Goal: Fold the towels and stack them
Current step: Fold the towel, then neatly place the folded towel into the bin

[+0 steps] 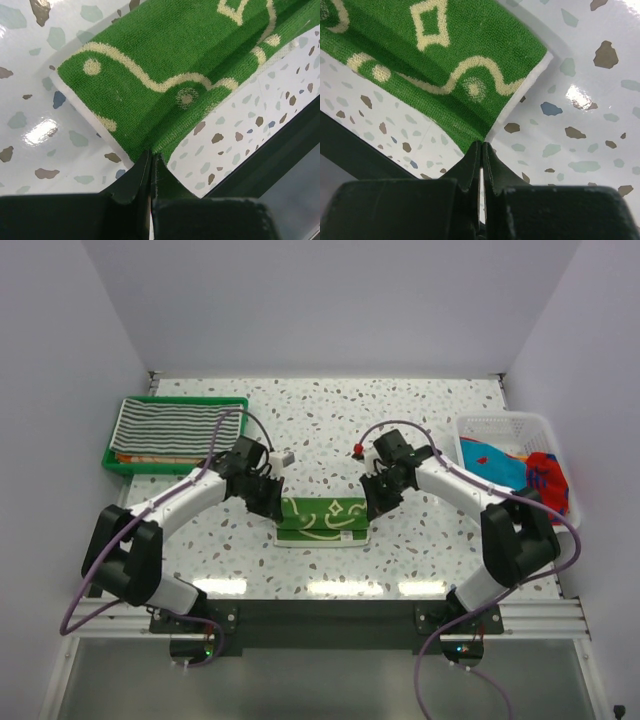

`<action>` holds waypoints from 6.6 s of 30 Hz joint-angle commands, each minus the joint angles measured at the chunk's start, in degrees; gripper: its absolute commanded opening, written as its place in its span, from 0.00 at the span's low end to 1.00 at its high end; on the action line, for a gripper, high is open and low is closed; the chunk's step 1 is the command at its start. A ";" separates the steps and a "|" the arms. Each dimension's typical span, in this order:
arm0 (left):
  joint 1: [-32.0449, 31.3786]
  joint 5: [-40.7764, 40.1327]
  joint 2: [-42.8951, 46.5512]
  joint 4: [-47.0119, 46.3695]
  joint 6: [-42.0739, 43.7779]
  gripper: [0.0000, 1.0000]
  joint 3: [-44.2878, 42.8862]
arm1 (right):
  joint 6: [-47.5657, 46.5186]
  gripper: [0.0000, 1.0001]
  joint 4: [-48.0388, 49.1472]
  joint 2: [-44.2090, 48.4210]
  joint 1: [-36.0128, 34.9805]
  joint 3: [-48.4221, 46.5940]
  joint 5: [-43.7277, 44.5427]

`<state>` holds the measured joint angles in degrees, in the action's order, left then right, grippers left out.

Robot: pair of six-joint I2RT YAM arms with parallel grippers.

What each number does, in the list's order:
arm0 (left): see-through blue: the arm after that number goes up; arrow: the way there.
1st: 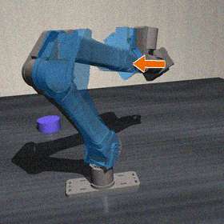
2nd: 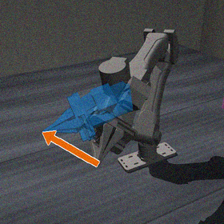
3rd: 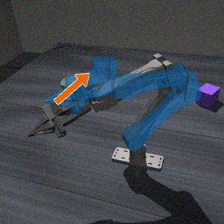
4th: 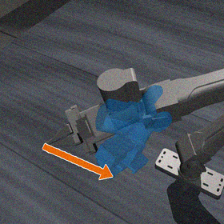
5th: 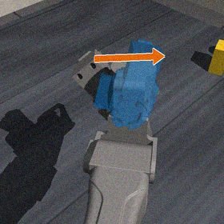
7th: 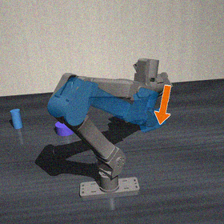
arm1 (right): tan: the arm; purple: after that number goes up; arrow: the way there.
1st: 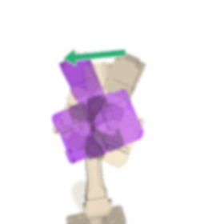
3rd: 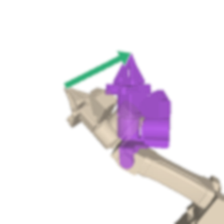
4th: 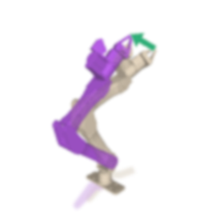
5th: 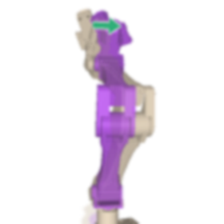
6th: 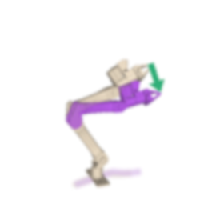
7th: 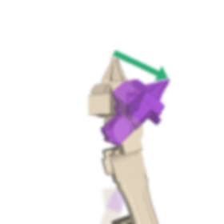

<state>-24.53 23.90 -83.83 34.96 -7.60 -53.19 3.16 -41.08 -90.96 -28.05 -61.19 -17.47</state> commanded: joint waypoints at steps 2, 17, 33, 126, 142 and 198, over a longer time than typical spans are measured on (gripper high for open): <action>0.28 -2.02 -1.68 3.36 -2.33 0.00 1.51 | 0.62 0.00 -0.93 -2.29 0.46 1.68 2.97; -0.78 -3.51 -2.66 3.97 -4.18 0.00 1.25 | 1.41 0.00 -3.65 -0.72 -0.25 -0.95 4.03; -0.87 -5.00 -4.32 5.21 -4.18 0.00 0.54 | 3.87 0.00 -2.70 0.00 -1.30 1.60 2.88; -9.92 -9.66 3.15 -30.48 -38.99 0.23 15.05 | 15.91 0.32 20.87 2.16 2.04 4.49 12.56; -9.92 -12.47 3.76 -30.83 -40.13 0.24 18.21 | 27.78 0.20 34.04 11.60 -0.07 28.93 8.24; 22.69 -15.73 15.81 -14.39 -15.43 0.93 15.04 | 6.69 0.49 7.42 -30.15 -39.71 -22.14 33.11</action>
<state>-2.26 6.85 -67.70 22.31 -24.36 -38.52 10.17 -35.03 -118.13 -67.48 -85.19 14.15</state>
